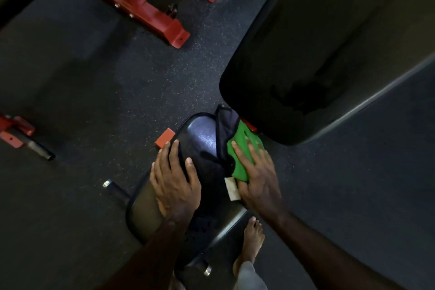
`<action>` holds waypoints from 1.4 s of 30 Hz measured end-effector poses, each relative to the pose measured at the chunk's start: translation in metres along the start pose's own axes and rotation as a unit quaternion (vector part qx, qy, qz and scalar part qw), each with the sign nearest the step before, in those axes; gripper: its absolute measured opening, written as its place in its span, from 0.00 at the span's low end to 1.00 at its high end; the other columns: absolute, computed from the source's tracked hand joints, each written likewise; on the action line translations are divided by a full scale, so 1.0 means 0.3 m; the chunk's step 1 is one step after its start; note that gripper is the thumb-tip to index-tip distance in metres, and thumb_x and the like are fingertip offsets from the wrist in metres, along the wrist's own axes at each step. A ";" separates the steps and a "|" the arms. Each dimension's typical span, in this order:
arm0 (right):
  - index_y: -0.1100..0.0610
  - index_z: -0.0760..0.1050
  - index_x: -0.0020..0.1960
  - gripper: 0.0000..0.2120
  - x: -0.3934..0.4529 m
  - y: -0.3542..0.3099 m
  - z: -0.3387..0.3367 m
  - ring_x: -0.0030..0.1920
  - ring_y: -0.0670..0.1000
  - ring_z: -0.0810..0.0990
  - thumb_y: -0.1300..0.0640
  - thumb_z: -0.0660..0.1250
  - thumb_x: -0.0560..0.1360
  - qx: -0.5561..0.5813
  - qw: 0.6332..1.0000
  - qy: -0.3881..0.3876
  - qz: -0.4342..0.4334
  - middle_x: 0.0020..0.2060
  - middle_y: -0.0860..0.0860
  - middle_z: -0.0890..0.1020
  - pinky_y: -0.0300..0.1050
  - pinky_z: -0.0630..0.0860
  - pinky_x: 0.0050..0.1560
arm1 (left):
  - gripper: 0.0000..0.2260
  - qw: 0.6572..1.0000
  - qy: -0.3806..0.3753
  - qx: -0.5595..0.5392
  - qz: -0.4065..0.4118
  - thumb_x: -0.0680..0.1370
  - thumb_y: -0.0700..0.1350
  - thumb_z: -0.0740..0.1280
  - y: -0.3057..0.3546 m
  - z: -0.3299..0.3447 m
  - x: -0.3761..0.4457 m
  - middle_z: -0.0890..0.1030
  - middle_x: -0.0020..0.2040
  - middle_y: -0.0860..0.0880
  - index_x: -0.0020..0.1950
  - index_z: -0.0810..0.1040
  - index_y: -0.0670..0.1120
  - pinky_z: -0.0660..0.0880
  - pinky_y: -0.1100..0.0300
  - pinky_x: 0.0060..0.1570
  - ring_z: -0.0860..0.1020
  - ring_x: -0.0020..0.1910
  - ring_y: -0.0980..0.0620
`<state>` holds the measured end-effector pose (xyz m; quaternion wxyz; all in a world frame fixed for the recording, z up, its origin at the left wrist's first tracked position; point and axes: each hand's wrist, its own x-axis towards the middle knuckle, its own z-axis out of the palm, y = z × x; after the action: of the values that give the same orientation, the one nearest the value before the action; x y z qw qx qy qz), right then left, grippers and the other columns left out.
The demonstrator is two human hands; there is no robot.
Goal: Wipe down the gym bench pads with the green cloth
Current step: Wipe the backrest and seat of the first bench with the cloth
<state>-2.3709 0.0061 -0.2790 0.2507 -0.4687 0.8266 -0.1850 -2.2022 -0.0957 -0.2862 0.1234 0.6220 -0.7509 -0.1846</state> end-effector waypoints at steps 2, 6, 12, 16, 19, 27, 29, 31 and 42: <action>0.43 0.63 0.82 0.39 -0.032 0.053 -0.005 0.80 0.53 0.62 0.49 0.61 0.70 0.044 0.998 0.037 0.034 0.81 0.52 0.64 0.60 0.62 0.79 | 0.23 1.000 -0.005 0.004 0.000 0.84 0.52 0.57 0.001 0.002 -0.001 0.67 0.79 0.50 0.79 0.66 0.50 0.60 0.44 0.76 0.65 0.78 0.46; 0.42 0.61 0.82 0.39 -0.113 -0.021 0.038 0.81 0.54 0.59 0.50 0.60 0.71 0.167 0.962 0.086 0.199 0.82 0.53 0.60 0.60 0.62 0.79 | 0.23 1.000 -0.003 0.008 -0.004 0.84 0.52 0.58 -0.002 0.006 -0.003 0.68 0.79 0.49 0.79 0.67 0.50 0.60 0.44 0.76 0.66 0.78 0.46; 0.42 0.61 0.82 0.37 -0.165 0.055 0.045 0.81 0.48 0.60 0.49 0.61 0.73 0.174 0.959 0.106 0.196 0.82 0.50 0.61 0.60 0.68 0.76 | 0.23 1.000 0.000 0.008 -0.002 0.84 0.51 0.58 0.004 0.005 -0.002 0.68 0.79 0.49 0.79 0.67 0.49 0.61 0.43 0.76 0.66 0.78 0.46; 0.41 0.56 0.83 0.39 -0.172 -0.057 0.100 0.83 0.62 0.46 0.43 0.59 0.72 0.098 0.984 0.076 0.129 0.84 0.55 0.51 0.63 0.51 0.81 | 0.23 1.000 -0.003 0.004 0.002 0.84 0.52 0.58 0.005 0.001 -0.005 0.67 0.79 0.49 0.80 0.66 0.49 0.61 0.43 0.76 0.65 0.78 0.45; 0.46 0.60 0.83 0.38 -0.149 0.028 0.073 0.82 0.57 0.57 0.44 0.60 0.73 0.134 0.974 0.111 0.145 0.82 0.52 0.60 0.58 0.59 0.81 | 0.23 1.000 -0.001 0.003 0.000 0.84 0.52 0.58 0.005 -0.002 -0.006 0.68 0.79 0.49 0.80 0.66 0.49 0.61 0.43 0.76 0.65 0.78 0.45; 0.33 0.51 0.82 0.41 -0.142 0.078 0.046 0.83 0.58 0.50 0.41 0.61 0.71 0.064 0.994 0.039 0.083 0.84 0.49 0.53 0.67 0.62 0.78 | 0.23 1.000 0.005 0.004 0.003 0.84 0.51 0.59 0.007 0.002 -0.004 0.68 0.79 0.48 0.79 0.66 0.49 0.60 0.44 0.76 0.65 0.78 0.45; 0.37 0.55 0.82 0.42 -0.108 0.036 0.055 0.82 0.59 0.57 0.47 0.61 0.69 0.134 0.966 0.084 0.203 0.82 0.54 0.59 0.66 0.64 0.77 | 0.23 1.000 -0.001 0.005 -0.002 0.84 0.51 0.59 0.004 0.005 -0.004 0.67 0.79 0.48 0.80 0.66 0.50 0.59 0.44 0.76 0.65 0.78 0.46; 0.43 0.56 0.83 0.42 -0.103 -0.060 0.082 0.82 0.63 0.56 0.46 0.64 0.70 0.054 0.984 0.070 0.158 0.81 0.58 0.60 0.67 0.59 0.79 | 0.23 1.000 0.004 0.005 -0.002 0.84 0.51 0.59 0.001 0.008 -0.004 0.68 0.79 0.48 0.79 0.66 0.49 0.60 0.44 0.76 0.66 0.78 0.45; 0.44 0.52 0.85 0.44 -0.066 -0.099 0.119 0.83 0.57 0.47 0.38 0.66 0.73 -0.086 0.993 -0.005 -0.081 0.84 0.53 0.52 0.62 0.52 0.81 | 0.22 1.000 0.016 -0.001 0.009 0.85 0.51 0.58 -0.007 0.012 -0.003 0.69 0.78 0.48 0.79 0.67 0.49 0.62 0.44 0.75 0.66 0.77 0.46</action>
<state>-2.3211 0.0060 -0.2868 0.1982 -0.5552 0.7971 -0.1306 -2.2017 -0.0949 -0.2901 0.1371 0.6182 -0.7541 -0.1743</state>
